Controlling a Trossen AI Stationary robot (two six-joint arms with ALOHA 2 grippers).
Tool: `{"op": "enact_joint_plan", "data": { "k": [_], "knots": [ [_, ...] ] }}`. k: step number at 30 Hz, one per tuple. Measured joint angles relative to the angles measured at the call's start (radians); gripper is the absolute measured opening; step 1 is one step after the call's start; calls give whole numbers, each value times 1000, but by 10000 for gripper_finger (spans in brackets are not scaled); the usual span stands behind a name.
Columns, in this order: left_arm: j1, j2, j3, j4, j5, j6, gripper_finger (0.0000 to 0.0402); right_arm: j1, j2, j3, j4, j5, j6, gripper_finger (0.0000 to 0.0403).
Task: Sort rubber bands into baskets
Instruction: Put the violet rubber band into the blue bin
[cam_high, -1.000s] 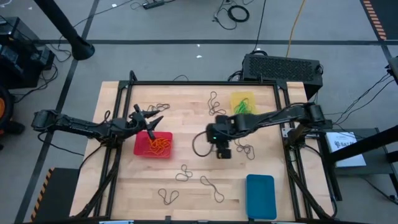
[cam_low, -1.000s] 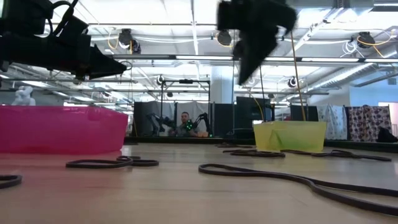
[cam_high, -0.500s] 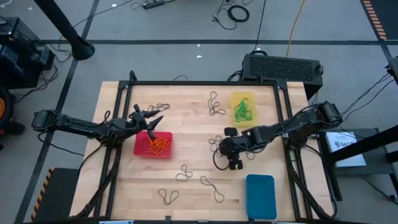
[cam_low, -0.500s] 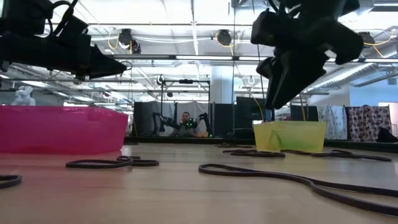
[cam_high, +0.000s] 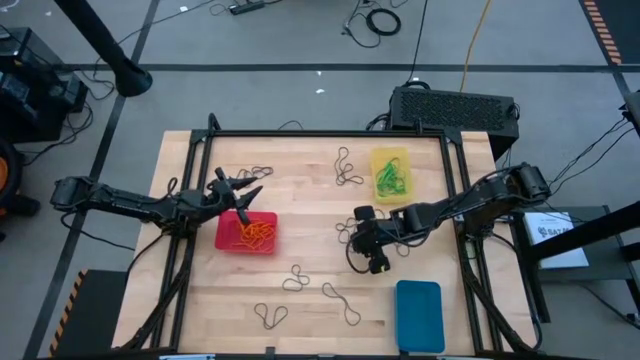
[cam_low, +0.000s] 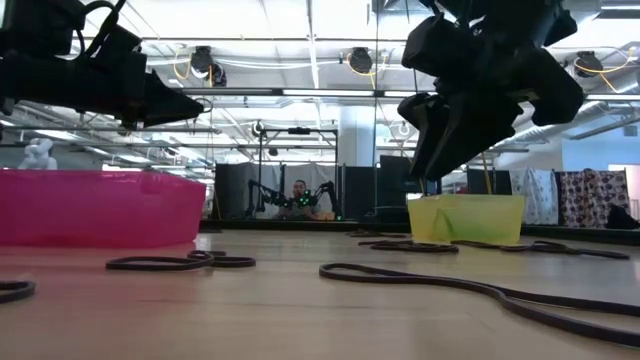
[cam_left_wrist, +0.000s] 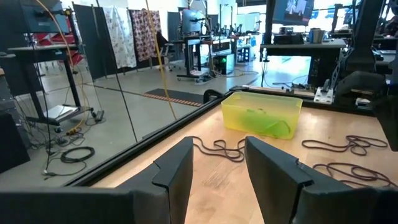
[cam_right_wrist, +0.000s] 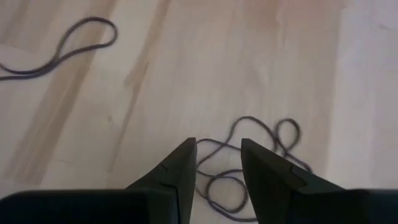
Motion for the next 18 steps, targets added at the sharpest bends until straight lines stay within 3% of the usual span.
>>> {"op": "enact_joint_plan", "data": {
  "k": [4, 18],
  "knots": [
    [0, 0, 0, 0, 0, 3, 154, 1, 7, 0, 17, -59, 1, 120],
    [0, 0, 0, -4, 0, 2, 154, -20, 195, -1, 46, -57, -22, 120]
  ]
}}
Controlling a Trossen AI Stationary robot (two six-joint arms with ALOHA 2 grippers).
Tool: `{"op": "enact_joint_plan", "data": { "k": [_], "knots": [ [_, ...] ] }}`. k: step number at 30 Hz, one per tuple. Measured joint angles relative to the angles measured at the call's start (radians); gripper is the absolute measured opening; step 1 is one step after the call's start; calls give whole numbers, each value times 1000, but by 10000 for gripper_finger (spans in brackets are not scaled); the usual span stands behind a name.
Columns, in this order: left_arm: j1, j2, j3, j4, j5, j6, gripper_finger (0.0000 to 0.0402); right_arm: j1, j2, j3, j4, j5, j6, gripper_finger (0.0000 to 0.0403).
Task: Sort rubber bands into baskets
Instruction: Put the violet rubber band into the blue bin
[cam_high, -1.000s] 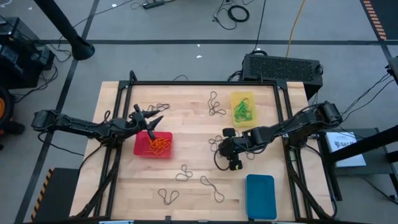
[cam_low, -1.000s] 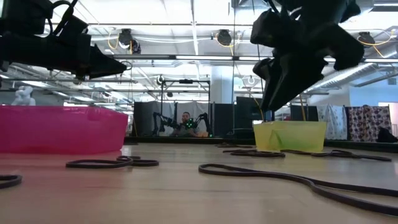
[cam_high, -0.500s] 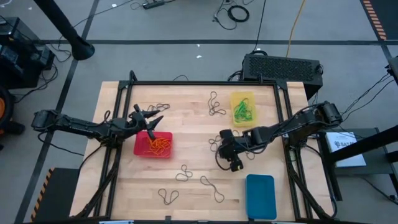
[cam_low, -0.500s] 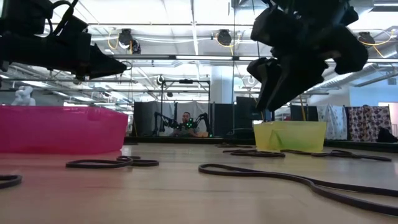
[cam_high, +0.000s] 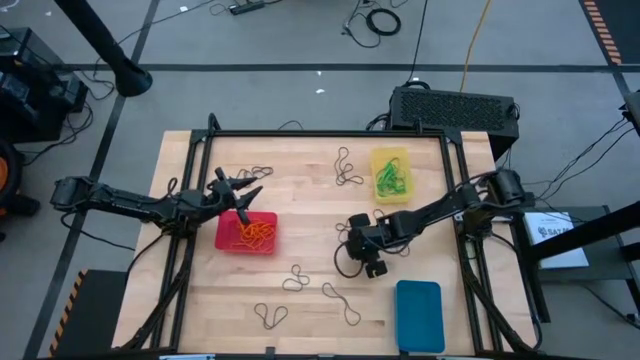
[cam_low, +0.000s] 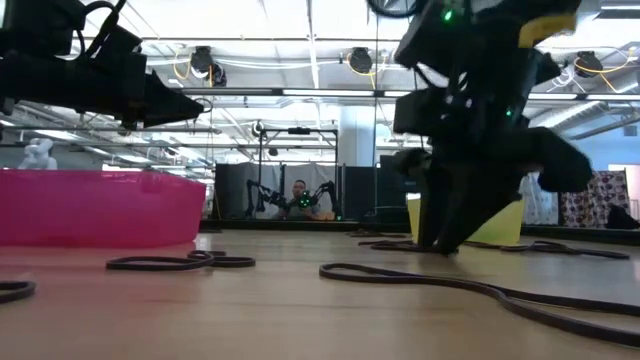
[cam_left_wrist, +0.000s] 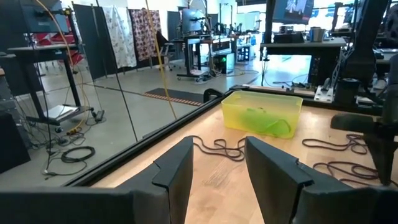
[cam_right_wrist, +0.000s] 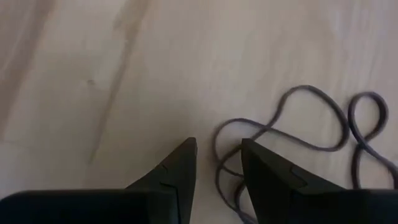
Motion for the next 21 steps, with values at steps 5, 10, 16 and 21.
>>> {"op": "enact_joint_plan", "data": {
  "k": [5, 10, 16, 21],
  "knots": [
    [0, 0, 0, 0, 0, -1, 154, -32, 10, 1, -1, -10, 46, 120],
    [0, 0, 0, 0, 0, -1, 154, -68, 10, 1, -29, -55, 98, 102],
    [0, 0, 0, -1, 0, -1, 154, -90, 5, 3, -60, -109, 123, 19],
    [0, 0, 0, -3, 0, -2, 154, -109, -25, 43, -108, -127, 125, 10]
  ]
}}
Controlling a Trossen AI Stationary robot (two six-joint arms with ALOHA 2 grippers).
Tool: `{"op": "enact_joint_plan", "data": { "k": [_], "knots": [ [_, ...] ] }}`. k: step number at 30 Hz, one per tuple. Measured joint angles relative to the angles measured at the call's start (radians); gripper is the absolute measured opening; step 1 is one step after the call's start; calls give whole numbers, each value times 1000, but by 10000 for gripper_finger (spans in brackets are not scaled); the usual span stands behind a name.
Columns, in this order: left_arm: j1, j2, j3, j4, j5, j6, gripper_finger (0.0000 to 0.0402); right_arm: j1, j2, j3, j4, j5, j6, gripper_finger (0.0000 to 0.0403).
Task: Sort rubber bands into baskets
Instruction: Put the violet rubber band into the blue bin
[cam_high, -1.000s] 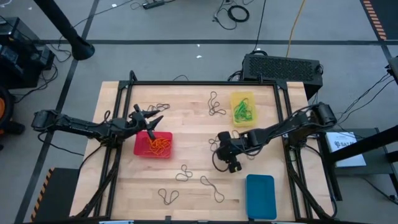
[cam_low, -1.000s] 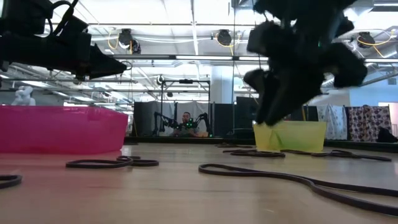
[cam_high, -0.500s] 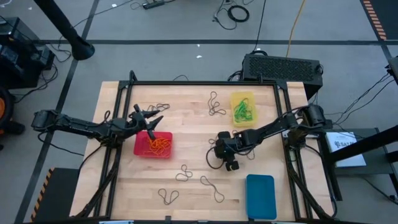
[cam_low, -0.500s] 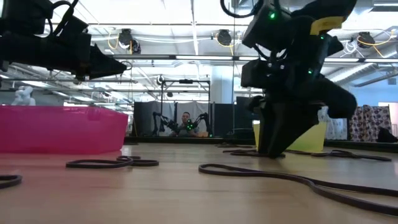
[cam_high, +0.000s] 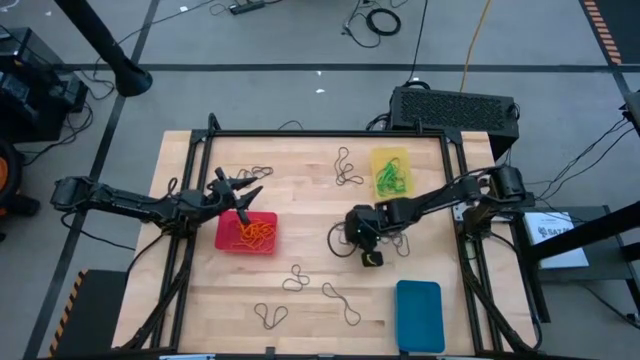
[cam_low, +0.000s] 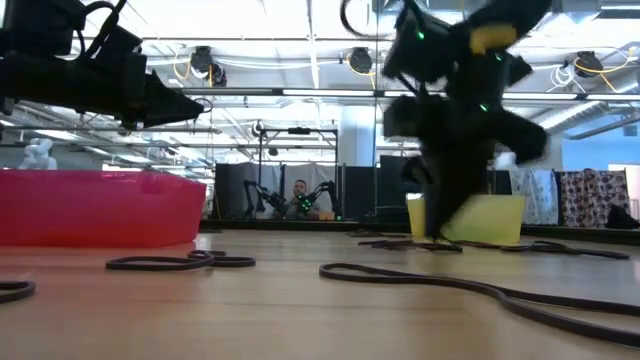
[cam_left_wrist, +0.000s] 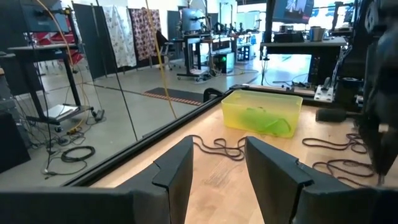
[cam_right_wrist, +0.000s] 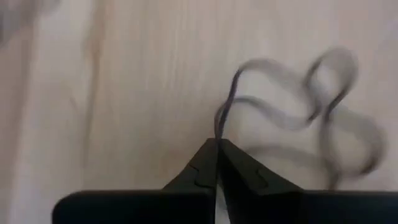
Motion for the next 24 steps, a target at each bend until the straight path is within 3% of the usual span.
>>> {"op": "enact_joint_plan", "data": {
  "k": [13, 18, 24],
  "knots": [
    [0, 0, 0, -2, 0, -2, 154, 11, -162, 249, -238, -6, -18, 1],
    [0, 0, 0, -5, 0, -2, 154, 51, -226, 280, -379, -50, 89, 1],
    [0, 0, 0, -19, 0, -1, 154, 150, -247, 279, -504, -143, 342, 1]
  ]
}}
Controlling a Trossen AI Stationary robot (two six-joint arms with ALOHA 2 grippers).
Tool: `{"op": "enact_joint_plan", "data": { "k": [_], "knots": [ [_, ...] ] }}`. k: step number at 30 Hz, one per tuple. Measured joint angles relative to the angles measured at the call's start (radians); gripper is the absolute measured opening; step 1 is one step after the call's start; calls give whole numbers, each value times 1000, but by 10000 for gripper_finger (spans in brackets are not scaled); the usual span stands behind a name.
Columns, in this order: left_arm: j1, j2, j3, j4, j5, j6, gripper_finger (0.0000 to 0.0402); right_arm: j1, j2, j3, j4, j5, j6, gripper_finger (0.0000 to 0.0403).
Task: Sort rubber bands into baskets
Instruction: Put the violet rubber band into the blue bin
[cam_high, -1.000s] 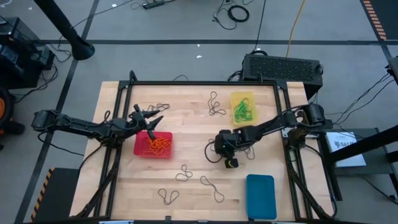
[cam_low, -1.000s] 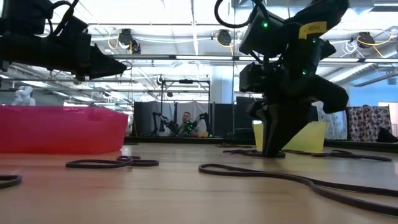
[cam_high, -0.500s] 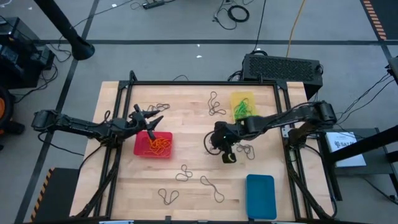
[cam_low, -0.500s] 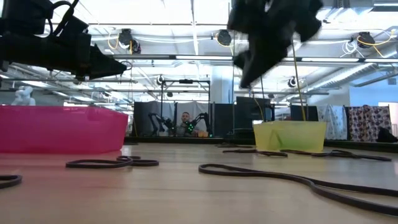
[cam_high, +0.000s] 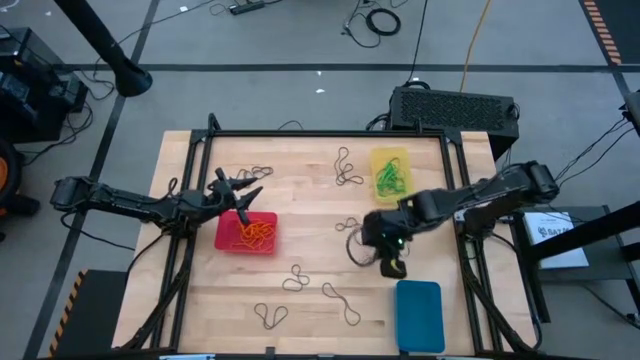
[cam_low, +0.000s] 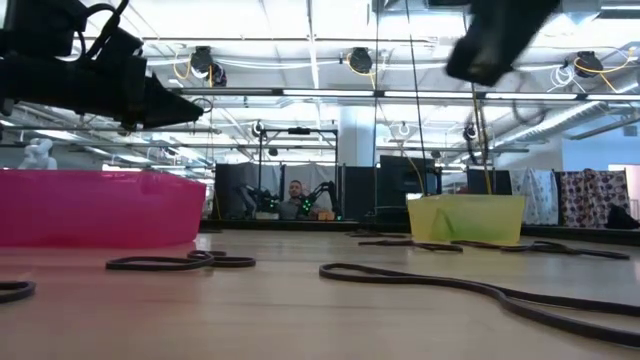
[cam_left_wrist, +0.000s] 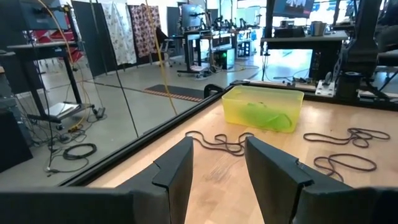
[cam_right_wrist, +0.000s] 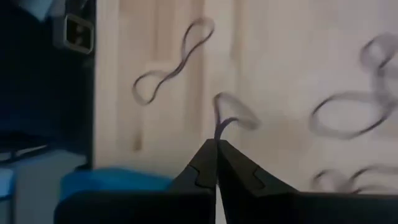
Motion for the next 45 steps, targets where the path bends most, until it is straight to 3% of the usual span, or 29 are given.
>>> {"op": "enact_joint_plan", "data": {
  "k": [9, 22, 36, 45],
  "knots": [
    [0, 0, 0, -1, 0, 0, 154, 221, 1, -39, -10, 13, 299, 1],
    [0, 0, 0, 27, 0, -26, 154, 492, 1, -39, -86, 240, 731, 1],
    [0, 0, 0, 55, 0, -18, 154, 672, 1, -40, -91, 366, 1073, 2],
    [0, 0, 0, 75, 0, 3, 154, 739, 1, -40, -103, 426, 1175, 2]
  ]
}}
